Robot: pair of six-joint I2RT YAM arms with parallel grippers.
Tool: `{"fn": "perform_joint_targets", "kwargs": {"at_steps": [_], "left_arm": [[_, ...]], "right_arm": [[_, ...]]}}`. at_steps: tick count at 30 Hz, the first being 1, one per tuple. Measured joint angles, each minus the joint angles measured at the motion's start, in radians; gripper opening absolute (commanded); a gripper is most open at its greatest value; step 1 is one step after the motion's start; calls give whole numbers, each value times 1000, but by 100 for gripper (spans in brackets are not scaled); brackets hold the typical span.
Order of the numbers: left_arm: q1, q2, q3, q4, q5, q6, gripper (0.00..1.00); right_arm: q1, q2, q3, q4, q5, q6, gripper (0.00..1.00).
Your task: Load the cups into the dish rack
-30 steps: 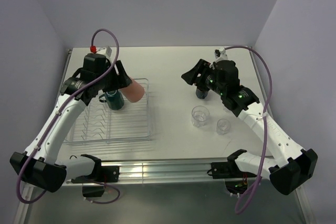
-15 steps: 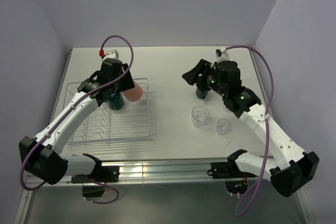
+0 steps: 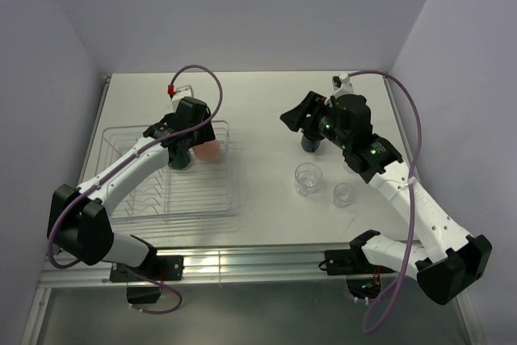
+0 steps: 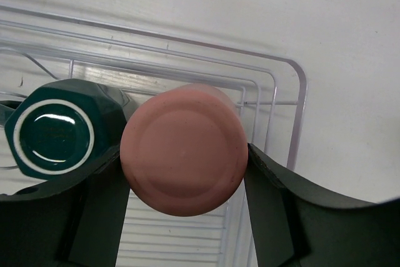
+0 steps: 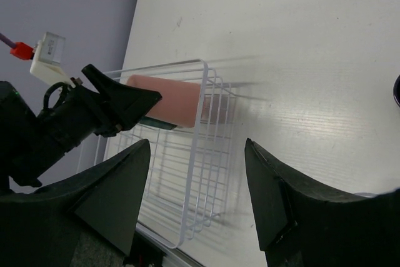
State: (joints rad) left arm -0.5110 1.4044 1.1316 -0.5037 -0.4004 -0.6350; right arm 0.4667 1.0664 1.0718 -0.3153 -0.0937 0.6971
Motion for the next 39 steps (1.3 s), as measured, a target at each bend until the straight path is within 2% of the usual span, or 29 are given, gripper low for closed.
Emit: {"fn": "perform_joint_targets", "kwargs": {"at_steps": [6, 11, 14, 15, 17, 18, 21, 24, 28, 39], "left_arm": [[-24, 47, -20, 37, -55, -16, 1], [-39, 80, -32, 51, -85, -22, 10], [-44, 92, -32, 59, -103, -25, 25], [-45, 92, -32, 61, -106, -29, 38], [-47, 93, -32, 61, -112, -32, 51], [-49, 94, -32, 62, -115, -32, 61], [-56, 95, -32, 63, -122, -32, 77], [-63, 95, -32, 64, -127, -33, 86], [-74, 96, -32, 66, -140, -32, 89], [-102, 99, -21, 38, -169, -32, 91]], "right_arm": [[0, -13, -1, 1, 0, 0, 70], [0, -15, -2, 2, 0, 0, 70], [0, -16, -6, 5, 0, 0, 70], [0, -17, -8, 6, 0, 0, 70], [0, -17, -13, 7, 0, 0, 70], [0, -17, -14, 7, 0, 0, 70], [0, -18, -14, 8, 0, 0, 70], [0, -18, -14, 8, 0, 0, 70], [0, -19, -14, 7, 0, 0, 70], [0, -22, -13, -13, 10, -14, 70]]}}
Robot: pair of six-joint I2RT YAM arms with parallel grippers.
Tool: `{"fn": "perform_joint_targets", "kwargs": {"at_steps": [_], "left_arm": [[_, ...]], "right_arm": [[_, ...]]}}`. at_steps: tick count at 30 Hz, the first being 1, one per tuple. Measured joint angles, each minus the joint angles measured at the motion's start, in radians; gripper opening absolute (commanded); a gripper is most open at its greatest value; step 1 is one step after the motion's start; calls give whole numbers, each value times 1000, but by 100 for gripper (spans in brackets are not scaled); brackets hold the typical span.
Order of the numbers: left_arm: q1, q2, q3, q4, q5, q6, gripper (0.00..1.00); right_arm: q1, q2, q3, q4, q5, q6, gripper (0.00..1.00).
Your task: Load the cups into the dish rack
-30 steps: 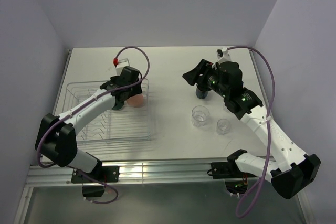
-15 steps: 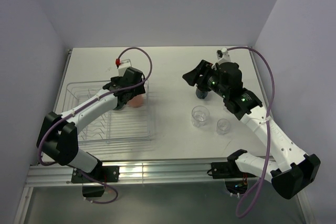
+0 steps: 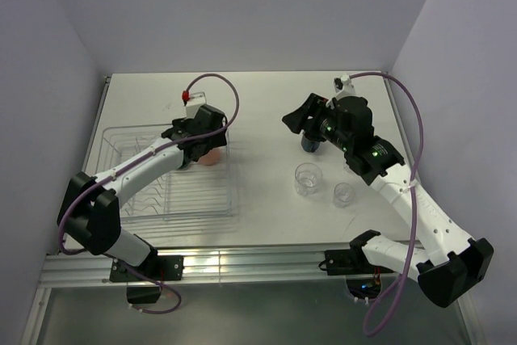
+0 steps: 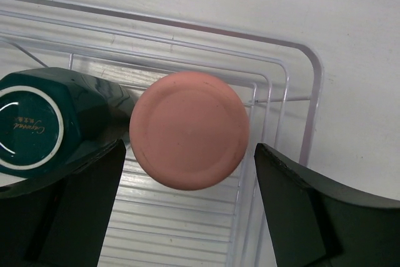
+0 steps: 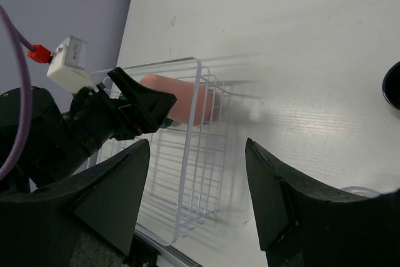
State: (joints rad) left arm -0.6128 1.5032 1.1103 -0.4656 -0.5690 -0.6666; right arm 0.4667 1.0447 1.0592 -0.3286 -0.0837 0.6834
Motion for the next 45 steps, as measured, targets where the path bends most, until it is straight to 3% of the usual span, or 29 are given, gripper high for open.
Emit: {"fn": "perform_joint_targets", "kwargs": {"at_steps": [14, 20, 27, 39, 45], "left_arm": [[-18, -140, 169, -117, -19, 20, 92], [-19, -264, 175, -154, 22, 20, 93], [-19, -381, 181, -153, 91, 19, 93], [-20, -399, 181, -168, 129, 19, 93], [-20, -399, 181, -173, 130, 19, 93]], "right_arm": [[14, -28, 28, -226, 151, -80, 69], [173, -29, -6, -320, 291, -80, 67], [305, 88, -129, -353, 394, -27, 61], [314, 274, -144, -341, 475, -12, 48], [309, 347, -144, -323, 475, -24, 22]]}}
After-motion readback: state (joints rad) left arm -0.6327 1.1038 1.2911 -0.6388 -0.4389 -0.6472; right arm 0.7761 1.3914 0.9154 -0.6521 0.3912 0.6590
